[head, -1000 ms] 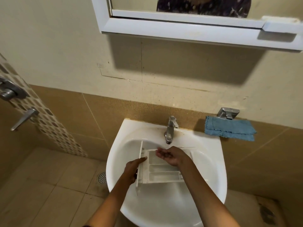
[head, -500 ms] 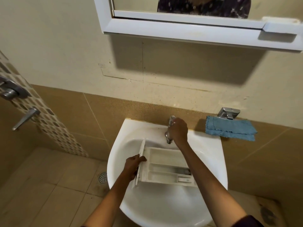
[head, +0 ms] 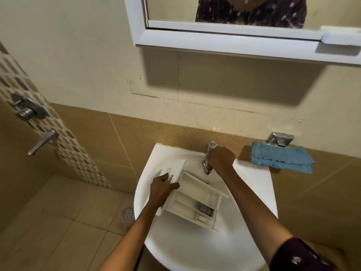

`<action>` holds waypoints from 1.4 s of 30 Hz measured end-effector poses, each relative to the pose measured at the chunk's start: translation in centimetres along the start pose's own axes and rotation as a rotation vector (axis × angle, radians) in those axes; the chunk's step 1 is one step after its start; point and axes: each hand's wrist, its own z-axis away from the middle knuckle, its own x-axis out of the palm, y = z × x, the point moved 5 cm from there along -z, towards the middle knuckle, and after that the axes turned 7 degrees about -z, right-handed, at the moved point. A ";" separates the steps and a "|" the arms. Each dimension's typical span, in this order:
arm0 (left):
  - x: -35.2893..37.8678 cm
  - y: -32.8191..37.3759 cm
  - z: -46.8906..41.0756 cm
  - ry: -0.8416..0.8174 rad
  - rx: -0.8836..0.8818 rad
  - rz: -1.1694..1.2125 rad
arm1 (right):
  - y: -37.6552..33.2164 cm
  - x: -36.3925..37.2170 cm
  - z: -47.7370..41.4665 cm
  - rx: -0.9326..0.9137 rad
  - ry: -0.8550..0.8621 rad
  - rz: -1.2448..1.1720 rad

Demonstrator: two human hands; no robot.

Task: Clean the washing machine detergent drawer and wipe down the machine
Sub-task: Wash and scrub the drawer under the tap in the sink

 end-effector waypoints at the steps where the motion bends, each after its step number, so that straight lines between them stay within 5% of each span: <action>1: -0.1 0.2 0.1 0.003 0.001 -0.007 | -0.2 0.1 0.0 0.000 0.006 -0.002; 8: -0.5 1.3 0.4 0.031 0.021 -0.016 | -1.3 -0.1 0.3 0.037 0.062 -0.110; 17: -1.0 4.4 1.0 0.071 0.261 -0.325 | -0.9 -1.3 0.6 -0.051 -0.024 -0.088; 27: -1.2 11.7 4.3 0.024 0.699 -0.721 | -2.3 -4.0 3.1 -0.019 -0.476 -0.606; 37: -3.2 17.9 8.0 0.111 0.917 -0.977 | -1.5 -9.6 5.5 -0.086 -0.272 -1.234; 42: -8.3 18.7 10.0 0.388 0.903 -0.432 | -0.7 -11.6 6.2 -0.044 -0.222 -1.373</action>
